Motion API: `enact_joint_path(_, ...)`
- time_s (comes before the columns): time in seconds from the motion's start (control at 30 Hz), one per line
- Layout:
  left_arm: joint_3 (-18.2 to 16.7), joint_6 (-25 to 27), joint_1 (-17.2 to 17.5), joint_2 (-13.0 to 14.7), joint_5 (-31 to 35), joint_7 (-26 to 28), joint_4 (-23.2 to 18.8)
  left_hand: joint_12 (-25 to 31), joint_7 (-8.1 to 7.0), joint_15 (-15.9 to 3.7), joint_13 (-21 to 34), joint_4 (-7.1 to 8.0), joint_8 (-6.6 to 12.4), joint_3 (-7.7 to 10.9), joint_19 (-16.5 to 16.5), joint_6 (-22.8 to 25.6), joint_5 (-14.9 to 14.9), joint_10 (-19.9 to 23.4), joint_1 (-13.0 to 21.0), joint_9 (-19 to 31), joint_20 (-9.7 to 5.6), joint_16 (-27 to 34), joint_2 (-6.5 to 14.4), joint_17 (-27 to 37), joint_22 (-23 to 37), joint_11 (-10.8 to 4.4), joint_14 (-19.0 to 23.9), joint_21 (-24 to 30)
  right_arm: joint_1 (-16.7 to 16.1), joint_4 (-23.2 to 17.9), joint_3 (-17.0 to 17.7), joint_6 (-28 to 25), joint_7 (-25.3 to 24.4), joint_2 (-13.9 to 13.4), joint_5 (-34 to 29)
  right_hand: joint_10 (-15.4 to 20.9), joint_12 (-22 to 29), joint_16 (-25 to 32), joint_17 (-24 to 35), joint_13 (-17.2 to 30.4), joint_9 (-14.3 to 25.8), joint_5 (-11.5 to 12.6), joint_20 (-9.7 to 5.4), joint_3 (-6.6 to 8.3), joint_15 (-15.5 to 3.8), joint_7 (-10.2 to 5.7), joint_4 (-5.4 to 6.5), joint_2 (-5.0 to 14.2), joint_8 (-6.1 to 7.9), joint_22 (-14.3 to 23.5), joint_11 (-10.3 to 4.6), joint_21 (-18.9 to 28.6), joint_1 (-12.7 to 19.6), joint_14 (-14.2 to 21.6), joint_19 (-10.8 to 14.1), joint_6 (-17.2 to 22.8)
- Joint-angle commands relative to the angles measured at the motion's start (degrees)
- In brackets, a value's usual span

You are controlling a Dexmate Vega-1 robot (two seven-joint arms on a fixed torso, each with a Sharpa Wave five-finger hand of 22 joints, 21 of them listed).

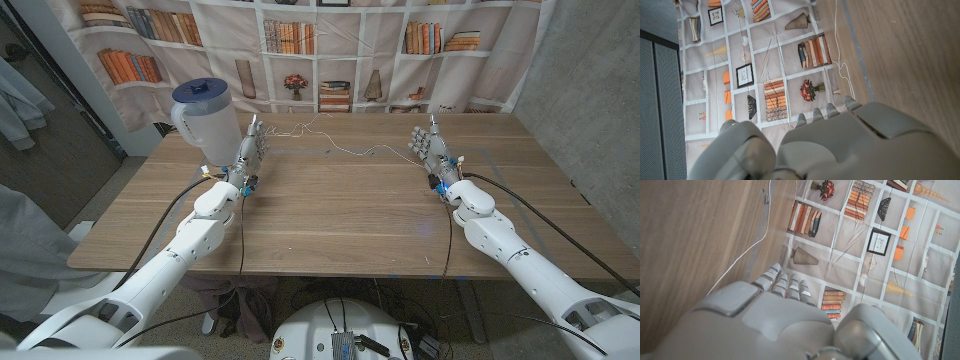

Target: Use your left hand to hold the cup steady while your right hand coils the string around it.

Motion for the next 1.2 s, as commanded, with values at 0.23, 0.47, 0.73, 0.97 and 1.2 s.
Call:
enact_joint_path(0.23,-0.2,-0.4,0.9,0.2,0.0,0.4,-1.2,0.4,-0.15,0.06,0.2,-0.08,0.35,-0.60,-0.9,-1.9,0.2,-1.8,0.9,0.2,0.17,0.3,0.0,0.1,0.3,-0.18,-3.2,0.3,-0.2,-0.2,0.0,-0.2,0.5,0.0,0.4,0.1,0.3,0.3,0.2,0.3,0.3,0.3,0.40,-0.45,0.11,0.42,-0.13,-0.22,0.41,0.1,0.41,0.4,0.7,-0.2,0.0,0.0)
enact_joint_path(0.47,0.0,-0.9,1.5,0.8,0.9,0.6,-2.7,0.4,-0.06,0.05,0.2,-0.09,0.29,-0.66,-0.7,-1.7,0.1,-1.6,1.0,0.2,0.22,0.3,0.1,0.1,0.3,-0.04,-3.1,0.4,-0.7,-1.7,0.0,-1.4,-0.5,-0.8,0.2,1.1,0.7,0.6,0.2,0.2,0.3,-0.1,0.45,-0.40,1.36,1.65,-0.37,-0.21,0.55,0.1,1.28,0.5,1.0,0.6,0.1,0.5)
enact_joint_path(0.73,0.3,-1.0,2.1,1.1,1.6,0.8,-3.5,0.5,-0.02,0.05,0.2,-0.10,0.29,-0.75,-0.7,-1.4,0.1,-1.2,1.1,0.2,0.27,0.3,0.2,0.1,0.3,0.23,-3.1,0.4,-1.8,-4.0,0.1,-1.7,-2.2,-1.4,-0.6,2.1,1.0,0.5,0.2,0.2,0.3,-0.2,0.86,-0.22,1.34,1.89,-0.68,-0.11,0.36,0.1,1.29,0.5,1.6,0.6,0.0,0.0)
enact_joint_path(0.97,0.7,-0.2,2.8,1.8,1.6,0.4,-5.1,0.6,0.08,0.08,0.2,-0.11,0.32,-0.83,-0.6,-1.0,0.0,-1.0,1.1,0.2,0.16,0.3,0.3,0.1,0.3,0.10,-3.1,0.5,-2.6,-5.6,0.2,-1.9,-3.0,-1.4,-0.7,2.2,1.0,0.5,0.2,0.2,0.3,-0.3,0.91,-0.09,1.23,1.98,-0.87,-0.04,0.37,0.1,1.31,0.5,1.9,0.5,0.0,0.0)
enact_joint_path(1.2,1.0,-0.3,3.2,1.2,2.3,1.7,-6.1,0.7,-0.05,0.06,0.2,-0.12,0.29,-0.94,-0.5,-0.7,-0.1,-0.5,1.2,0.2,0.10,0.3,0.4,0.1,0.3,0.39,-3.1,0.4,-3.0,-7.0,0.3,-2.6,-2.8,-2.9,-1.2,2.2,1.0,0.4,0.2,0.2,0.3,-0.4,0.91,0.02,1.04,1.90,-1.04,0.03,0.37,0.1,1.24,0.5,2.3,0.5,0.0,0.0)
